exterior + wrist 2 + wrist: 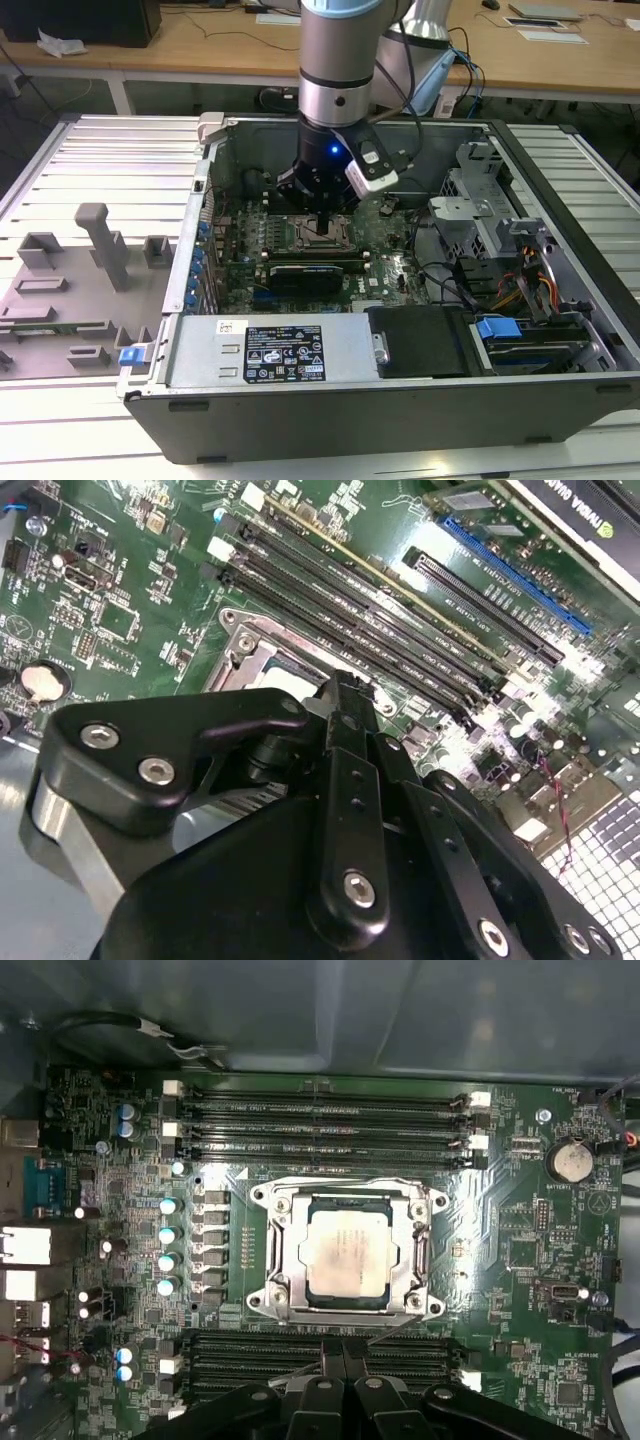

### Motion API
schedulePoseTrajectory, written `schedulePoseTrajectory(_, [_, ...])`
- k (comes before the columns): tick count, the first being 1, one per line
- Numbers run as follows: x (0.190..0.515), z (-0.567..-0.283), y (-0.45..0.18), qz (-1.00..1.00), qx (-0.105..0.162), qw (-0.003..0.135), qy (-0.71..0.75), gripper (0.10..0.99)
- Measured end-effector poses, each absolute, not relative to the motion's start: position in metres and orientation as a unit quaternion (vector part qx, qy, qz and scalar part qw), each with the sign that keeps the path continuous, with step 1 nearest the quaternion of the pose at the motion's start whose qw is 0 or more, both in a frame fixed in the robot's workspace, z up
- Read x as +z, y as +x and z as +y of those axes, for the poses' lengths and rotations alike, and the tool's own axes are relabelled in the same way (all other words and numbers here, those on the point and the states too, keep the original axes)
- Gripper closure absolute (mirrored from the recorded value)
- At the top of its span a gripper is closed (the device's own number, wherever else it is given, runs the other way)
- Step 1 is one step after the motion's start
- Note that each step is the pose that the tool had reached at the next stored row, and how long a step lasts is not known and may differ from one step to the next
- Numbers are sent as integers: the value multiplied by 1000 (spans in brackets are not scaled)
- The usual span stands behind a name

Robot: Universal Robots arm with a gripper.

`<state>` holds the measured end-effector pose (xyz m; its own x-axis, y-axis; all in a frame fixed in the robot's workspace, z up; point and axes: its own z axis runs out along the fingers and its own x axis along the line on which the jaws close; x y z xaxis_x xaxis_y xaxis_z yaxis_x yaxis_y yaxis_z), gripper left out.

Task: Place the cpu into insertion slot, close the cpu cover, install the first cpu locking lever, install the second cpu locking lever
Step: 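Install the second cpu locking lever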

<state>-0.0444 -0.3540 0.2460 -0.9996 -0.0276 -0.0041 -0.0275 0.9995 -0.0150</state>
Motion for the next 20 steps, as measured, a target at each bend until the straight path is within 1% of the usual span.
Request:
schedulePoseTrajectory(6, [236, -356, -56, 1000, -8, 16, -14, 980])
schedulePoseTrajectory(9, [235, -356, -56, 1000, -8, 16, -14, 980])
schedulePoseTrajectory(12, [234, -358, -58, 1000, -1, 16, -14, 980])
schedulePoseTrajectory(20, [232, -362, -64, 1000, 1, 16, -14, 980])
